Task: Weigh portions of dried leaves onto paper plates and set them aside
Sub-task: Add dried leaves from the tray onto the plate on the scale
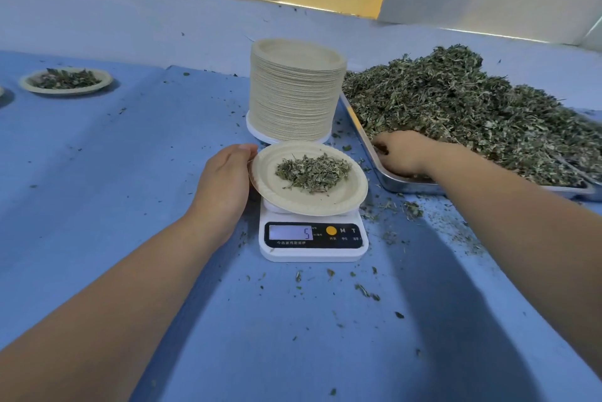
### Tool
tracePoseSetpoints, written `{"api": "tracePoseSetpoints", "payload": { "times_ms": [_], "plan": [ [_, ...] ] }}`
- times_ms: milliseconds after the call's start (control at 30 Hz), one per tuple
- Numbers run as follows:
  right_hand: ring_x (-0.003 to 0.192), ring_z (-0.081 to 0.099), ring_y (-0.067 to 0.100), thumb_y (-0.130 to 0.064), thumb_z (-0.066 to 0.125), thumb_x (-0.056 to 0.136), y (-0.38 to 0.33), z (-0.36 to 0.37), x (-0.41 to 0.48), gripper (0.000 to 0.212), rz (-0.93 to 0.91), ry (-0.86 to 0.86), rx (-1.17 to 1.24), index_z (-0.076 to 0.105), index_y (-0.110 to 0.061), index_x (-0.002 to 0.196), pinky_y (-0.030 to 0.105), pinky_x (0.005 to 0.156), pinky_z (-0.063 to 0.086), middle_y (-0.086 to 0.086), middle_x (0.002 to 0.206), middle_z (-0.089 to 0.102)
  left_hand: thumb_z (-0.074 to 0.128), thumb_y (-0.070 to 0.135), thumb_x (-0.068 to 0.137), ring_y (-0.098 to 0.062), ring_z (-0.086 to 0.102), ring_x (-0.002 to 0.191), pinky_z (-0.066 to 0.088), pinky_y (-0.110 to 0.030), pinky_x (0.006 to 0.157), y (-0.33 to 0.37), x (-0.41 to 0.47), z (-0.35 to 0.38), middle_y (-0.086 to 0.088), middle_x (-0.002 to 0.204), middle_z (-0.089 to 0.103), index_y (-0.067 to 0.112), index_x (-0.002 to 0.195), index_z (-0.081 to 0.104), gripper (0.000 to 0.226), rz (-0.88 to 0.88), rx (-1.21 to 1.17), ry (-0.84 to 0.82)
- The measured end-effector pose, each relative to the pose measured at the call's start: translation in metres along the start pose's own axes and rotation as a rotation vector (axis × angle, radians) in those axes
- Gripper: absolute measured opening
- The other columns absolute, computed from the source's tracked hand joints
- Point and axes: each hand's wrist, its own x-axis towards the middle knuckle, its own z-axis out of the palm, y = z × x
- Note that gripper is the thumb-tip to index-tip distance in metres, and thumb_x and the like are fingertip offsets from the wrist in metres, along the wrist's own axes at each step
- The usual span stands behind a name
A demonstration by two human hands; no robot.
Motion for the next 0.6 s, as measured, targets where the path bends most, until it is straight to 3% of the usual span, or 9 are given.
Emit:
{"api": "tracePoseSetpoints", "payload": {
  "times_ms": [100,200,267,367,467,600],
  "plan": [
    [0.101,0.061,0.032,-0.033,0.054,0.101,0.005,0.005,-0.006,0.035,-0.019,0.086,0.051,0.057,-0.018,0.133,0.04,0.086,0.052,0.013,0.121,0.067,0.05,0.037,0.086,-0.015,0.064,0.084,0.053,-0.044,0.086,0.0,0.0,0.0,0.007,0.084,0.072,0.03,0.082,0.074,0.025,0.006,0.017,-0.006],
    [0.067,0.062,0.021,-0.039,0.058,0.099,0.016,0.0,-0.016,0.024,0.009,0.362,0.166,0.068,-0.02,0.109,0.03,0.059,0.05,0.004,0.088,0.071,0.051,0.037,0.083,-0.017,0.067,0.096,0.053,-0.049,0.096,0.002,-0.001,0.0,0.006,0.095,0.074,0.032,0.087,0.076,0.026,-0.005,0.005,-0.007],
    [0.056,0.059,0.017,-0.043,0.058,0.097,0.018,-0.001,-0.023,0.022,0.064,0.53,0.237,0.067,-0.023,0.101,0.028,0.054,0.05,0.002,0.075,0.067,0.051,0.039,0.082,-0.017,0.067,0.101,0.052,-0.049,0.099,0.004,-0.003,0.0,0.007,0.1,0.074,0.032,0.091,0.076,0.027,-0.014,0.001,0.006],
    [0.058,0.06,0.019,-0.042,0.059,0.097,0.013,0.004,-0.031,0.022,0.058,0.448,0.195,0.068,-0.022,0.101,0.031,0.056,0.052,0.001,0.072,0.065,0.05,0.039,0.081,-0.018,0.068,0.102,0.052,-0.048,0.099,0.006,-0.006,0.0,0.007,0.099,0.075,0.035,0.087,0.076,0.027,-0.009,0.002,0.002],
    [0.057,0.06,0.019,-0.041,0.057,0.099,0.018,0.004,-0.031,0.021,0.1,0.534,0.282,0.067,-0.023,0.097,0.027,0.052,0.048,-0.002,0.07,0.063,0.05,0.038,0.081,-0.017,0.068,0.102,0.052,-0.047,0.099,0.008,-0.009,0.001,0.008,0.099,0.075,0.038,0.081,0.076,0.026,-0.007,-0.003,-0.005],
    [0.06,0.06,0.019,-0.038,0.059,0.099,0.018,-0.001,-0.032,0.025,0.13,0.471,0.295,0.071,-0.017,0.092,0.031,0.058,0.053,0.001,0.07,0.065,0.049,0.04,0.08,-0.017,0.067,0.104,0.051,-0.048,0.1,0.009,-0.009,0.001,0.005,0.106,0.074,0.031,0.094,0.075,0.031,-0.007,0.008,-0.009]
  ]
}}
